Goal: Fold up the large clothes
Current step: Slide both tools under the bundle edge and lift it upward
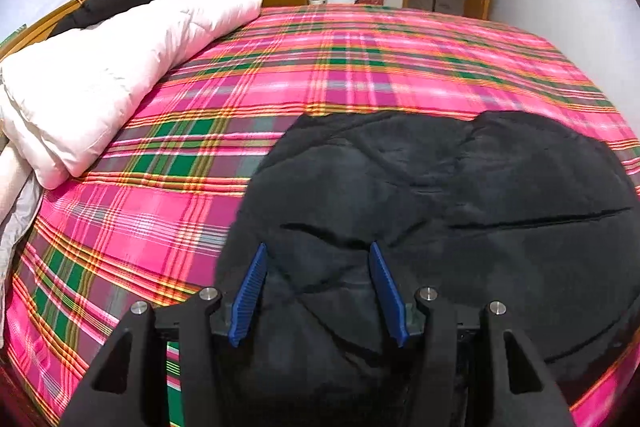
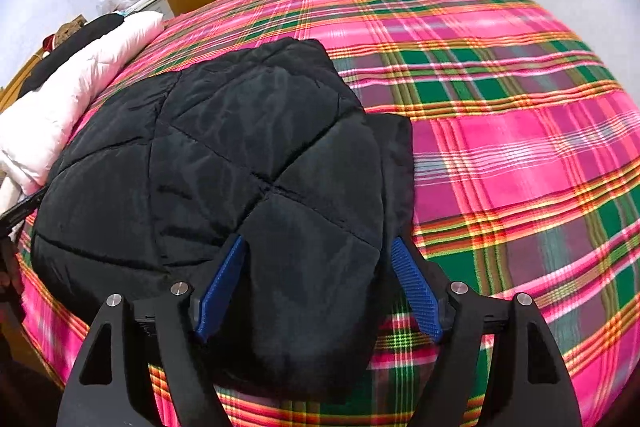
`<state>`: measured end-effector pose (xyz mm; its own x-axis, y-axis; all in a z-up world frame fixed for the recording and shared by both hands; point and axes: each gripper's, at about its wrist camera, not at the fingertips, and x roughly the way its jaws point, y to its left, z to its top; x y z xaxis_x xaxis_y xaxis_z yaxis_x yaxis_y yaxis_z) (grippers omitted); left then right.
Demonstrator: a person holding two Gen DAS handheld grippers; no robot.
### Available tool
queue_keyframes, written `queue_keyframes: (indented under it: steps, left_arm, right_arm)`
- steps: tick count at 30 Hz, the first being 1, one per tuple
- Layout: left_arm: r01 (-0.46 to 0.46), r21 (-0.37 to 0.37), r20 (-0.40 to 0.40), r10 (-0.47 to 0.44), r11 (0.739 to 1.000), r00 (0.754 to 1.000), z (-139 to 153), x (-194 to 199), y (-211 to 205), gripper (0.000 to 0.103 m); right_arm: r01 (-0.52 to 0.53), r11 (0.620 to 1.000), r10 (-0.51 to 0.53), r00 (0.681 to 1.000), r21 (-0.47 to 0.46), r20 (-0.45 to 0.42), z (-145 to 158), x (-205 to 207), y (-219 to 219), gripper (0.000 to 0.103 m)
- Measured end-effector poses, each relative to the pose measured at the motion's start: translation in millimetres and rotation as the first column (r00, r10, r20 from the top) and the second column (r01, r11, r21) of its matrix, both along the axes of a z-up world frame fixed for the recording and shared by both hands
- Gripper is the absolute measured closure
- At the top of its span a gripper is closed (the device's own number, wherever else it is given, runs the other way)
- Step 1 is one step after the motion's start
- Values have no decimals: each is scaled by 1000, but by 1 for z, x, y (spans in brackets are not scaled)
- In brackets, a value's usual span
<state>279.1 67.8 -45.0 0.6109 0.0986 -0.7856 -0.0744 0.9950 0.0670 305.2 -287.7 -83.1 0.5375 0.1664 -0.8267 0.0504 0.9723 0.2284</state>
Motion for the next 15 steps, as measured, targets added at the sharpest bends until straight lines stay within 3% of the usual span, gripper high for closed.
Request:
queue_keyframes:
  steps: [9, 15]
  left_arm:
    - [-22, -60, -15, 21, 998, 1000, -14, -1, 23, 31]
    - [-65, -184, -40, 58, 981, 997, -23, 1, 47, 24]
  right_arm:
    - [3, 992, -2, 1000, 125, -14, -14, -1, -16, 24]
    - [-13, 997, 12, 1000, 74, 9, -10, -1, -13, 23]
